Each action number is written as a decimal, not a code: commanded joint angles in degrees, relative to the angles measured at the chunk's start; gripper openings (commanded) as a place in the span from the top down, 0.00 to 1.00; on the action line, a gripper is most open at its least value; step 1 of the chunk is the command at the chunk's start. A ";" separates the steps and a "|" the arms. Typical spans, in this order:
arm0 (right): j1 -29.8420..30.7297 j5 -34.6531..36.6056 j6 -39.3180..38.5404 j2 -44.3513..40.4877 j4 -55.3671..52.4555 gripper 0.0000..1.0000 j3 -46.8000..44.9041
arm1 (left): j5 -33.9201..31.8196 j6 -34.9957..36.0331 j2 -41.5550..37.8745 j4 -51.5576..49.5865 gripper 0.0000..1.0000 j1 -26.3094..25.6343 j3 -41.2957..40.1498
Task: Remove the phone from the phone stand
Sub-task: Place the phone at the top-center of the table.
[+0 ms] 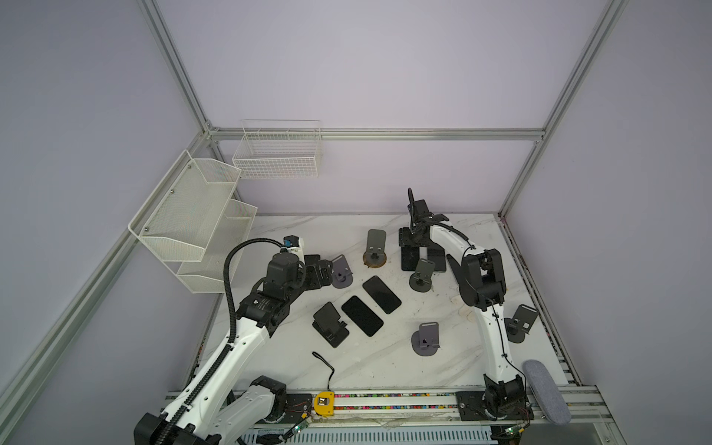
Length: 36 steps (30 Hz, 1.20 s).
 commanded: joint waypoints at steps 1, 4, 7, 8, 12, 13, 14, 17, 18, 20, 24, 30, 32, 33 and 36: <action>0.25 0.61 0.40 0.93 -0.88 0.44 -1.02 | -0.09 -1.36 -1.21 2.64 0.00 0.38 -2.66; 0.28 0.47 0.93 0.92 0.39 0.44 -2.30 | 0.61 -1.10 -0.94 2.40 0.01 0.38 -2.14; 0.43 0.85 0.93 2.20 -0.62 0.44 -0.66 | -0.32 -1.52 -0.99 3.08 0.00 0.38 -2.73; 0.45 1.31 0.93 2.64 -0.90 0.44 -0.13 | -0.10 -1.62 -0.96 3.51 0.00 0.38 -2.77; 0.58 2.14 0.90 4.30 -1.91 0.44 1.57 | 0.55 -1.54 -0.50 3.36 0.00 0.38 -2.18; 0.57 2.47 1.04 4.52 -2.24 0.44 1.90 | 0.15 -1.76 -0.55 3.61 0.00 0.38 -2.44; 0.60 2.65 1.00 4.53 -2.17 0.44 1.76 | -0.09 -2.01 -0.59 4.06 0.00 0.38 -2.69; 0.60 2.68 1.61 4.68 -1.50 0.42 0.85 | 0.57 -1.86 -0.42 4.28 0.00 0.38 -2.50; 0.60 2.81 1.76 5.01 -1.83 0.42 1.12 | 0.57 -1.89 -0.48 4.17 0.00 0.38 -2.48; 0.60 3.53 1.83 5.39 -2.50 0.42 1.59 | -0.10 -2.15 -0.59 4.65 0.00 0.38 -2.95; 0.60 3.91 2.39 4.87 -1.46 0.40 0.53 | 0.05 -2.20 -0.58 5.28 0.00 0.38 -2.51; 0.72 3.42 2.90 4.78 -1.26 0.38 -0.26 | 0.63 -2.26 -0.01 6.35 0.01 0.38 -2.43; 0.77 3.60 3.16 4.46 -1.08 0.38 -0.94 | 1.65 -2.55 0.28 6.33 0.00 0.38 -2.14; 0.77 3.64 3.12 4.35 -0.95 0.38 -1.00 | 1.71 -2.76 0.29 6.34 0.00 0.38 -2.09; 0.80 3.65 3.30 4.26 -0.95 0.37 -0.98 | 1.54 -2.86 -0.04 6.68 0.00 0.38 -2.50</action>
